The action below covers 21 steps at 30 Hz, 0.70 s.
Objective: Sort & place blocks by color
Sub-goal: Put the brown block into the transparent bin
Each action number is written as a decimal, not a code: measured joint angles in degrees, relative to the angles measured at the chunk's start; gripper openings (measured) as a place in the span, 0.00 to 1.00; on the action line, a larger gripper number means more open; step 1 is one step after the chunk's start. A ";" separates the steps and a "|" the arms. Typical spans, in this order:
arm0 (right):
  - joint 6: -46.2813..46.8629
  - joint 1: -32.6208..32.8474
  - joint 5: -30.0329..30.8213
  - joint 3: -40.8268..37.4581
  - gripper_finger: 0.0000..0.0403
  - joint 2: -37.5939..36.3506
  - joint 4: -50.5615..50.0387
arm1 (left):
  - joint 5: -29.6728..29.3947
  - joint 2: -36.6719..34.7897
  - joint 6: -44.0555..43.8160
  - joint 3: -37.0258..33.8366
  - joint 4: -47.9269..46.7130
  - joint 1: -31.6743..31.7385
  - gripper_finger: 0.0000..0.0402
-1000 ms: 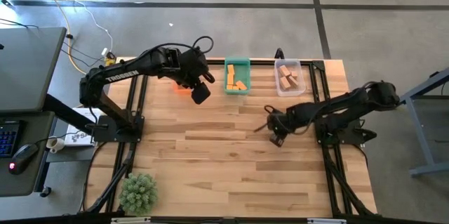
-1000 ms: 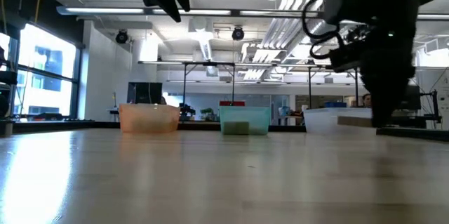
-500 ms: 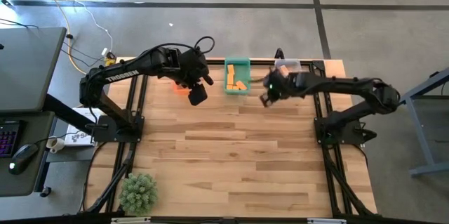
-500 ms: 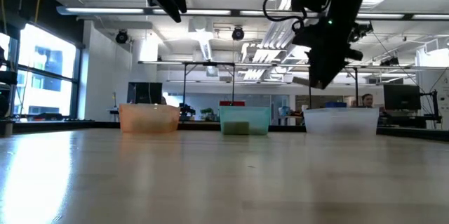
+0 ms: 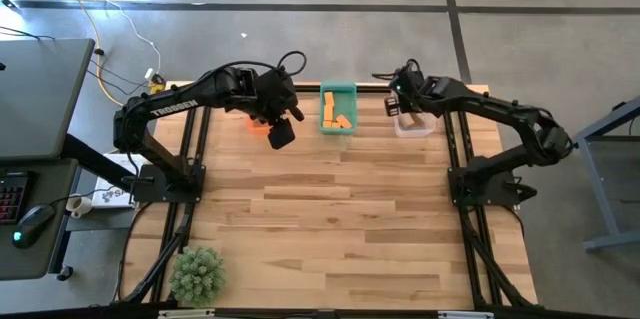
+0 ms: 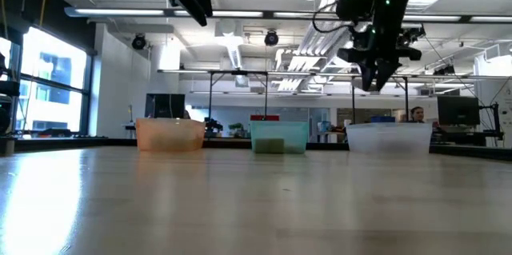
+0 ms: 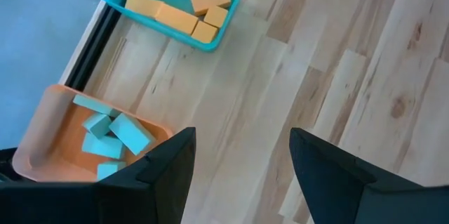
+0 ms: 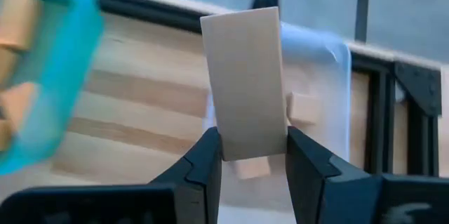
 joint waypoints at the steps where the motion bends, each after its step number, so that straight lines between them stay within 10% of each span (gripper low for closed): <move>1: 0.06 -1.00 -0.96 -0.56 0.23 0.18 -0.01 | -0.27 0.00 0.00 0.00 0.09 -0.01 0.54; 21: -0.08 -7.06 -12.79 -4.55 0.23 10.87 -1.07 | 1.75 -14.15 -2.36 -16.06 11.25 -0.01 0.54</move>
